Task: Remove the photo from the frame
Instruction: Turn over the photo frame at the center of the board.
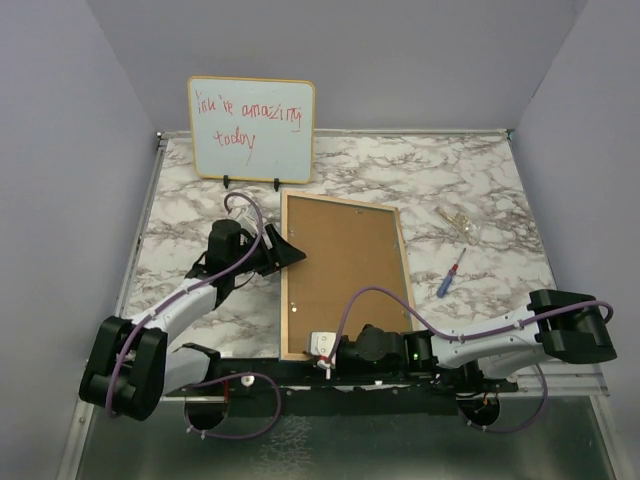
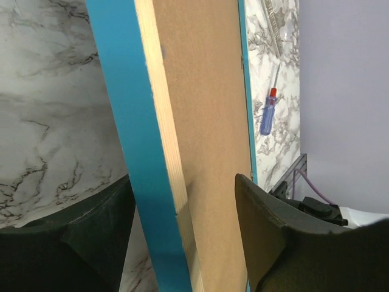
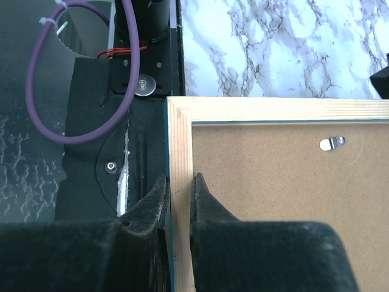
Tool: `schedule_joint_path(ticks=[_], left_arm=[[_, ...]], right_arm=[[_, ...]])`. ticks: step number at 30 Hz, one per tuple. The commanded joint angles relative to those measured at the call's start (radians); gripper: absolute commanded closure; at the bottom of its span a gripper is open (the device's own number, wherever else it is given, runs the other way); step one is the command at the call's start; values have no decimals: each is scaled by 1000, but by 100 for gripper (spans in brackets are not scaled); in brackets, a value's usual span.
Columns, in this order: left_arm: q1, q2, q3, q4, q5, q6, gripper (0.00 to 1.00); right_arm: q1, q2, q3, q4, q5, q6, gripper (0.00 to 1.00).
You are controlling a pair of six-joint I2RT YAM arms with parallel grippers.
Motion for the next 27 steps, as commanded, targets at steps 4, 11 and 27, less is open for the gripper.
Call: schedule_joint_path(ticks=[4, 11, 27], left_arm=[[3, 3, 58, -130, -44, 110, 35], [3, 30, 29, -72, -6, 85, 35], [2, 50, 60, -120, 6, 122, 91]], right_arm=[[3, -38, -5, 122, -12, 10, 99], [4, -35, -3, 128, -17, 10, 99], [4, -38, -8, 125, -7, 30, 99]])
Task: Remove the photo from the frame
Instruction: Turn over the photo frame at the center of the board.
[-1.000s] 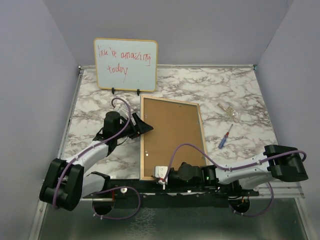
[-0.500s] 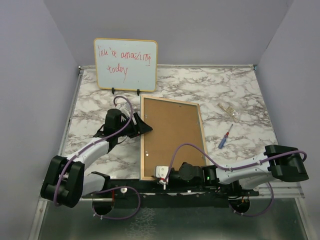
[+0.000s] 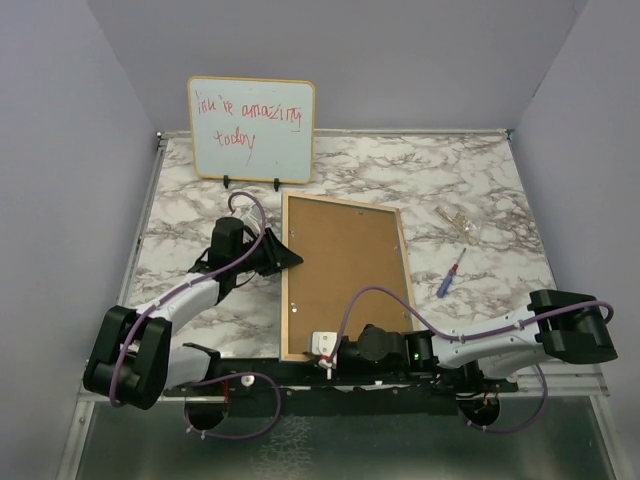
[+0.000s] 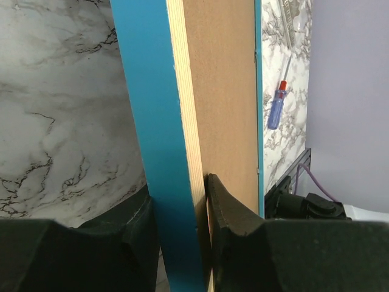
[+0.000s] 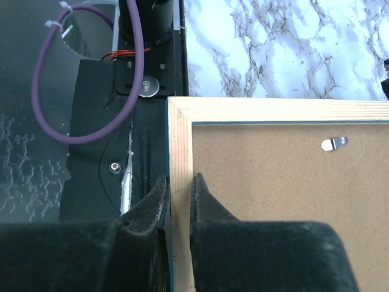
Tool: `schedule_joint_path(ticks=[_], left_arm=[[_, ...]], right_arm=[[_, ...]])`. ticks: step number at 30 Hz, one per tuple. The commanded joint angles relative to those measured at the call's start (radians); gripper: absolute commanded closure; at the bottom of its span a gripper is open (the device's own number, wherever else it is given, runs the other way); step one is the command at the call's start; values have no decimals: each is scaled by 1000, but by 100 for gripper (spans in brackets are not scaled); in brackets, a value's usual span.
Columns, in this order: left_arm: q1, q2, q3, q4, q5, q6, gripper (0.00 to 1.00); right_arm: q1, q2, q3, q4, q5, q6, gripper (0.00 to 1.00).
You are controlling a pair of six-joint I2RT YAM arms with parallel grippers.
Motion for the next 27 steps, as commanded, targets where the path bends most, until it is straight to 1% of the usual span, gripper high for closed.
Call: schedule_joint_path(ticks=[1, 2, 4, 5, 6, 7, 9, 11, 13, 15, 18, 20, 21, 23, 24, 25, 26, 27], left_arm=[[1, -11, 26, -78, -19, 96, 95], [1, -17, 31, -91, -26, 103, 99], [1, -35, 47, -124, -49, 118, 100], [1, -44, 54, -141, -63, 123, 100], [1, -53, 62, -155, -78, 129, 100], [1, -62, 72, -176, -93, 137, 100], [0, -77, 96, -229, -129, 161, 100], [1, -89, 123, -292, -175, 192, 100], [1, -101, 148, -349, -216, 220, 100], [1, -117, 167, -392, -251, 241, 100], [1, -142, 185, -441, -284, 263, 100], [1, -154, 193, -460, -295, 274, 100], [1, -158, 196, -468, -296, 278, 100], [1, -160, 199, -474, -300, 285, 100], [1, -160, 200, -476, -297, 289, 100], [1, -159, 200, -477, -295, 292, 100], [1, -157, 200, -480, -295, 296, 100], [1, -154, 199, -480, -295, 300, 100]], right_arm=[[4, -34, 3, 105, 15, 29, 99], [3, -37, 4, 99, 29, 35, 96], [4, -46, 6, 83, 54, 56, 89], [4, -53, 8, 72, 58, 66, 83], [3, -61, 10, 60, 64, 83, 75], [3, -70, 14, 44, 70, 113, 69], [5, -87, 40, -29, 72, 153, 59], [4, -108, 71, -109, 117, 245, 47], [4, -141, 84, -170, 158, 316, 41], [4, -189, 91, -236, 267, 424, 36], [2, -280, 121, -465, 534, 669, 26], [-3, -356, 141, -669, 668, 826, 23], [-19, -379, 162, -818, 714, 937, 23], [-87, -413, 199, -1135, 743, 1196, 25], [-133, -426, 204, -1267, 721, 1299, 29], [-212, -444, 197, -1342, 676, 1347, 33], [-272, -466, 183, -1362, 612, 1332, 34], [-323, -492, 164, -1344, 546, 1289, 31]])
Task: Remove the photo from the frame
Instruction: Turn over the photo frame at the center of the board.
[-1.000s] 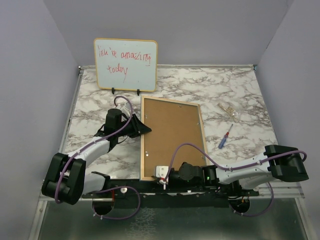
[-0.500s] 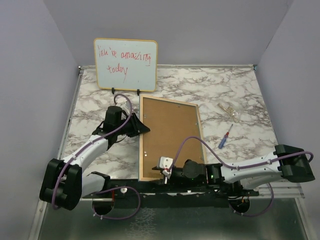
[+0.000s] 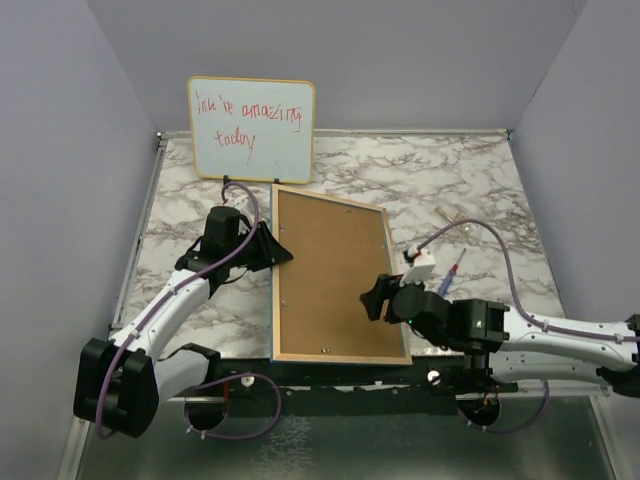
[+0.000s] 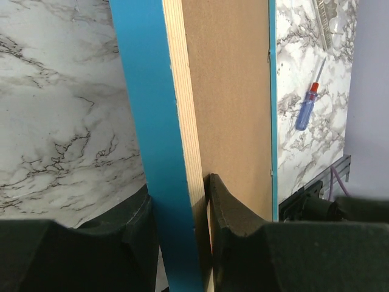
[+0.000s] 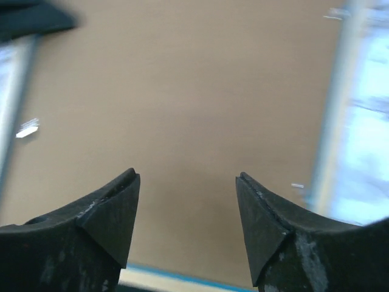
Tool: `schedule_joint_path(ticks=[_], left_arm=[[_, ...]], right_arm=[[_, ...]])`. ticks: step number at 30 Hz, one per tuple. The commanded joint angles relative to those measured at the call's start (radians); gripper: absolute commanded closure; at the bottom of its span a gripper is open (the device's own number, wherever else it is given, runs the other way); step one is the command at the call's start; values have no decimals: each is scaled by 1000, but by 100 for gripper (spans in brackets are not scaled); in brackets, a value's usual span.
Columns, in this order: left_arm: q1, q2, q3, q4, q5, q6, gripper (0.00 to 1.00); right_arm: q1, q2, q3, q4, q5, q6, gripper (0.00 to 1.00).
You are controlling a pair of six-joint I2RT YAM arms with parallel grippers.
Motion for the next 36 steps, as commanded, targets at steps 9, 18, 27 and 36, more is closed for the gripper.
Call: schedule_joint_path(ticks=[9, 18, 27, 36], left_arm=[[5, -4, 11, -48, -138, 174, 100], [4, -16, -1, -54, -139, 187, 100], [4, -20, -3, -52, -136, 187, 100], [4, -28, 43, -77, -137, 179, 100]], right_arm=[[-414, -75, -183, -127, -436, 117, 20], [-441, 109, -156, 1, -488, 95, 21], [-497, 157, -181, 64, -504, 57, 20], [-532, 173, -207, 80, -524, 56, 20]])
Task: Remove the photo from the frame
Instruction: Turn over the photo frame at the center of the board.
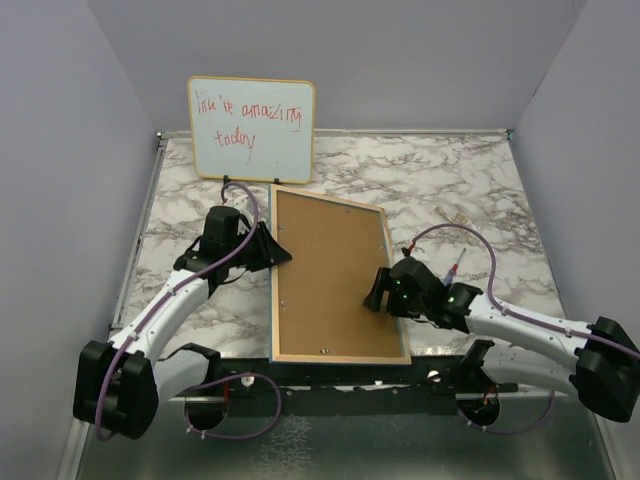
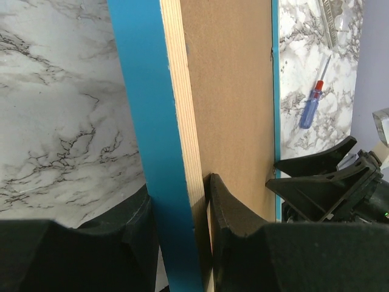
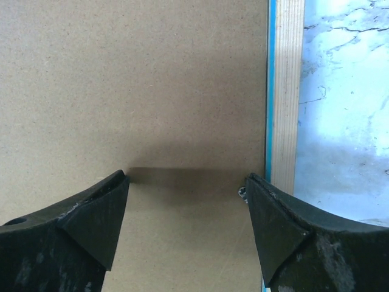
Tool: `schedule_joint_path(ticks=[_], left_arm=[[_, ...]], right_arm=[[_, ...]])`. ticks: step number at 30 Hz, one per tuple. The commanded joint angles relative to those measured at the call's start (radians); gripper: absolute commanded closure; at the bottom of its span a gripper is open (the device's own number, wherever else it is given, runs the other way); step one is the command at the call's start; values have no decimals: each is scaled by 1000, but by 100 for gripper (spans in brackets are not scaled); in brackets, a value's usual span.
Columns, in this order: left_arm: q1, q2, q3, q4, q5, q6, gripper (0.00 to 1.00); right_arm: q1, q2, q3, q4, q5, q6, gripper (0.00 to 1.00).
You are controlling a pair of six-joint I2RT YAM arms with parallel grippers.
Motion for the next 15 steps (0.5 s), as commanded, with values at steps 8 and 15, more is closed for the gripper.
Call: schedule_joint_path(ticks=[8, 15], left_arm=[[2, -16, 41, -51, -137, 155, 100], [2, -17, 47, -44, -142, 138, 100]], right_arm=[[-14, -44, -83, -22, -90, 41, 19], [-12, -40, -80, 27, -262, 13, 22]])
